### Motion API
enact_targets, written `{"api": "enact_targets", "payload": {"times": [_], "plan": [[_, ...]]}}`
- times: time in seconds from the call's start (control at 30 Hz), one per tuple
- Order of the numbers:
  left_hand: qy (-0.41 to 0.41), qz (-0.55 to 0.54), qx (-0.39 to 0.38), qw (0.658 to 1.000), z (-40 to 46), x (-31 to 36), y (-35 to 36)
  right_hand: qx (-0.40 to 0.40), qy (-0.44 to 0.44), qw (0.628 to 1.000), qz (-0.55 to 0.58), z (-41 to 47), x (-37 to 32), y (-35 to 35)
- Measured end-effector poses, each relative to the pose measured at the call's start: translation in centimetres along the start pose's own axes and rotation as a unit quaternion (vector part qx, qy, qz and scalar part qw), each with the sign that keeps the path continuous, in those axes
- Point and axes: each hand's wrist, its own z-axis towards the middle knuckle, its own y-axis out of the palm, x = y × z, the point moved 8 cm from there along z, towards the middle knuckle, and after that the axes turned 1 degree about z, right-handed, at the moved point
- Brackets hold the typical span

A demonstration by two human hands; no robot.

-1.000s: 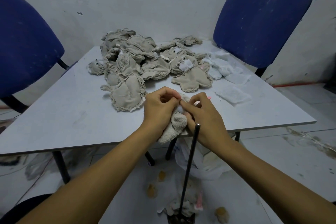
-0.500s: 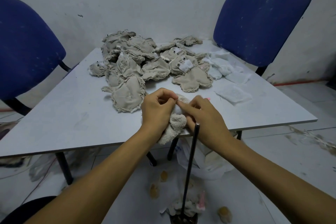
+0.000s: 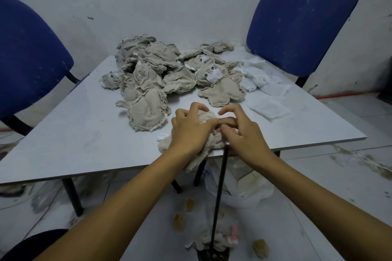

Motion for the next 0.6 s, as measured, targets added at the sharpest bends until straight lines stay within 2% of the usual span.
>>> {"api": "enact_targets", "payload": {"times": [0.07,0.13,0.2,0.27,0.33,0.43,0.53,0.6], "plan": [[-0.009,0.04,-0.003,0.999,-0.1,0.2,-0.1,0.053,0.019,0.998,0.014,0.4,0.2,-0.8],[-0.002,0.03,-0.023,0.999,-0.2,0.7,-0.1,0.066,0.034,0.996,-0.056,0.9,0.4,-0.8],[0.008,-0.032,-0.039,0.999,-0.4,1.2,-0.2,0.014,0.031,0.988,-0.154,1.4,0.5,0.2],[0.017,-0.077,-0.045,0.996,-0.6,1.3,-0.2,-0.042,0.02,0.979,-0.198,1.7,0.5,1.1],[0.03,-0.089,-0.035,0.995,-0.4,1.0,-0.3,-0.074,0.012,0.981,-0.179,1.8,0.5,1.5],[0.077,-0.064,0.032,0.994,-0.3,1.1,-1.2,-0.084,0.002,0.99,-0.114,1.8,0.4,1.5],[0.154,0.046,0.104,0.982,-0.7,1.9,-1.5,-0.074,0.001,0.996,-0.044,1.7,0.2,2.0],[0.147,0.058,0.078,0.984,-0.3,1.8,-1.0,-0.048,0.009,0.999,-0.017,1.8,0.4,1.7]]}}
